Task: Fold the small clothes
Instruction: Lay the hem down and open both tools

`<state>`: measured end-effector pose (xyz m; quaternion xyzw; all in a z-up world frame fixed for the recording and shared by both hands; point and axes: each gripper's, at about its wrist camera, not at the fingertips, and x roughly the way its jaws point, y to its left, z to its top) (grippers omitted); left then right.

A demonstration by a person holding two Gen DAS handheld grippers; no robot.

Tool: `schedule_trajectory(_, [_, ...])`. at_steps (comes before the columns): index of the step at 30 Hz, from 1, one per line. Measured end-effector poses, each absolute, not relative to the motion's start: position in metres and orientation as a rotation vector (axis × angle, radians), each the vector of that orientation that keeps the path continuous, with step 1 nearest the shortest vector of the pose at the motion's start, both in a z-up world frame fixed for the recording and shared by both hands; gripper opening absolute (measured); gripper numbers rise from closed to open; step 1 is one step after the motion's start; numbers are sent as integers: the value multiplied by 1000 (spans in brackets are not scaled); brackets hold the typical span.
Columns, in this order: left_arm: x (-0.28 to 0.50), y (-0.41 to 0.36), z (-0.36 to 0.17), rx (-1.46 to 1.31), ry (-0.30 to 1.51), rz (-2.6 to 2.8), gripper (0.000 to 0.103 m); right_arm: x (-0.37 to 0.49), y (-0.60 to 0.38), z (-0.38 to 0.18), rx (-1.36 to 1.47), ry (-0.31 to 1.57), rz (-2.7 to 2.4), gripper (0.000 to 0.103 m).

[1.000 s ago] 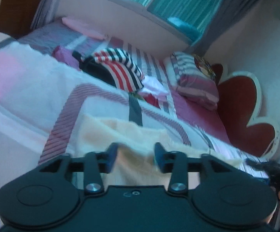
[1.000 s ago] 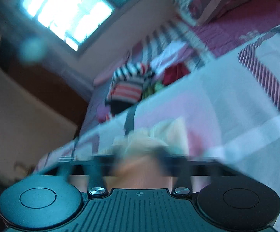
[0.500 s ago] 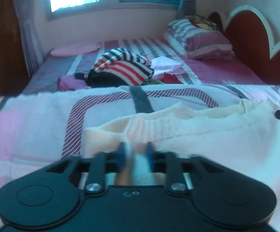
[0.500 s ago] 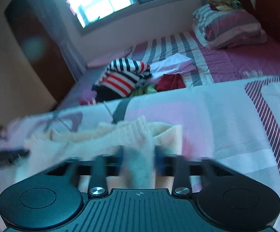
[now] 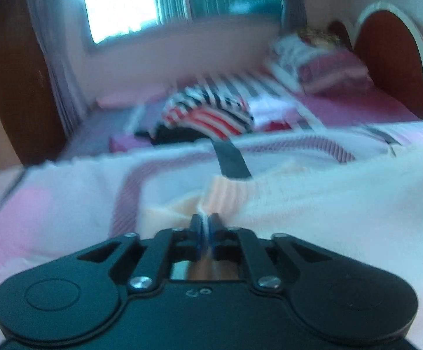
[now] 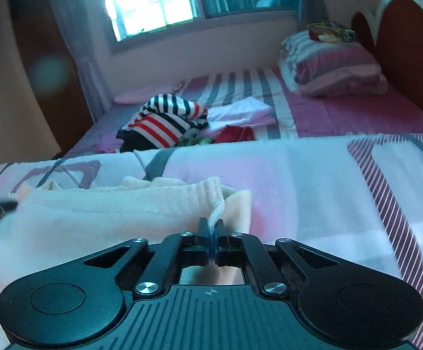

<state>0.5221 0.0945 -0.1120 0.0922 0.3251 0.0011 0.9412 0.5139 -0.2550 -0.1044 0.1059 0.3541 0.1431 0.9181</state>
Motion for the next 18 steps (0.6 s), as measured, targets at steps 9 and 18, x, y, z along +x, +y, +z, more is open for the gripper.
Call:
schedule_trajectory(9, [489, 5, -88, 218, 623, -133, 79, 497, -169, -72, 64, 682, 444, 39])
schedule_trajectory(18, [487, 66, -109, 199, 660, -23, 102, 500, -228, -95, 113, 719, 183, 40])
